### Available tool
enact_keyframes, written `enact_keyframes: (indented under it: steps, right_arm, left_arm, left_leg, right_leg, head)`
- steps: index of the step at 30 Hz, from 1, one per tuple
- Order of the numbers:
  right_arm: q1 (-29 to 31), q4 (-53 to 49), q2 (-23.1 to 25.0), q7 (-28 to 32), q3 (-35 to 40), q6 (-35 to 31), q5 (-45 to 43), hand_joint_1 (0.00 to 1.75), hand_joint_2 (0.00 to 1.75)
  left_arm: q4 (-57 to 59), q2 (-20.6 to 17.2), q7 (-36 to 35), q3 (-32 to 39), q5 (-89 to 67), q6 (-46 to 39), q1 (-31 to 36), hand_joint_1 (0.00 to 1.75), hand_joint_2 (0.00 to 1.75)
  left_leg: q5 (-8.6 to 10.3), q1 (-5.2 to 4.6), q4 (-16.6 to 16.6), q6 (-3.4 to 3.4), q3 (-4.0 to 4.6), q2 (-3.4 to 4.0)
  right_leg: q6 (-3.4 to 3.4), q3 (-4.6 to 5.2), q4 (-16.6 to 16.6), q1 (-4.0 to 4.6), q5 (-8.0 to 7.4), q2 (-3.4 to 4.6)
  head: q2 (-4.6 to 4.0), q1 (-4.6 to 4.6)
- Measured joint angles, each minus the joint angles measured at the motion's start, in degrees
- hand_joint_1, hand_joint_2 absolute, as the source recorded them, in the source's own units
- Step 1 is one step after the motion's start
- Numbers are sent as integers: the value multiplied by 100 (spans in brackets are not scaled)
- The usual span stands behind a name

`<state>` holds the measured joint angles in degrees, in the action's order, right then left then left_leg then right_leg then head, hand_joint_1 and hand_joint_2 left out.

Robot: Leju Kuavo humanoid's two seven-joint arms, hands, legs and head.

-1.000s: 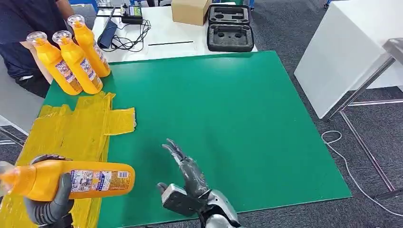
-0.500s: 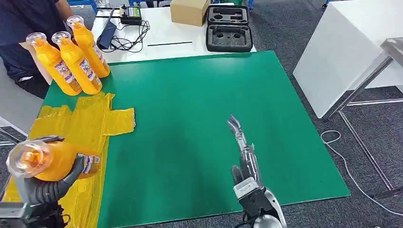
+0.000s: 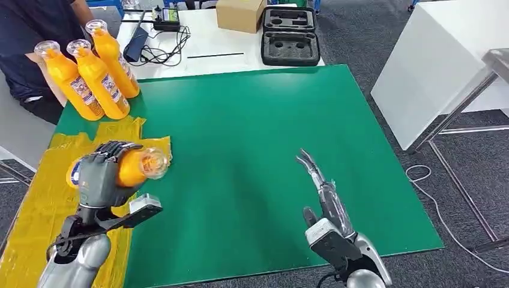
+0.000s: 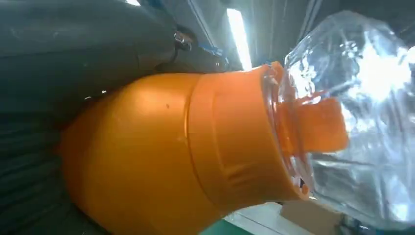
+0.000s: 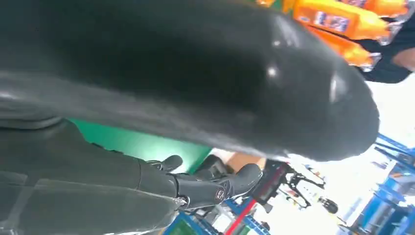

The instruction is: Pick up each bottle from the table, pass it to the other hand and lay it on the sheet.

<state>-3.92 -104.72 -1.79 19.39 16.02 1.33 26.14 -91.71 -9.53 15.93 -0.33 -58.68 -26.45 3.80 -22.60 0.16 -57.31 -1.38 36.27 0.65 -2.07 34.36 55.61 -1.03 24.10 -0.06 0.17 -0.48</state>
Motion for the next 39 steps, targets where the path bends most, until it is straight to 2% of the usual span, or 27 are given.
enact_keyframes:
  steps: [3,9,23,28,39]
  right_arm:
    - [-133,0,-57,-22,-17,39,48,0,0]
    - [-224,-35,-118,-55,-33,208,94,0,0]
    - [-273,-63,-205,-76,-61,297,89,0,0]
    - [-186,20,-197,164,-61,455,11,0,0]
    - [205,623,-236,562,-61,494,-343,0,0]
  left_arm:
    - [338,-79,-413,-61,-1137,-401,9,175,175]
    - [905,-114,-741,-120,-2054,-688,-18,175,175]
    - [1986,-173,-1003,-127,-2348,-841,195,175,175]
    - [2299,-232,-1044,108,-2405,-1055,71,175,175]
    - [3079,-341,-1431,258,-3076,-854,40,175,175]
  left_leg:
    - [-4,0,0,5,1,0]
    - [-7,2,1,8,4,2]
    - [-5,2,1,7,3,3]
    - [-6,3,3,8,5,4]
    - [-3,3,2,6,4,-2]
  right_leg:
    - [1,5,0,2,2,0]
    - [2,10,0,4,5,0]
    - [1,4,0,5,3,1]
    - [1,6,3,6,4,4]
    - [2,-1,2,3,6,-2]
  head:
    - [0,-2]
    - [0,-2]
    - [0,0]
    - [0,-4]
    - [0,0]
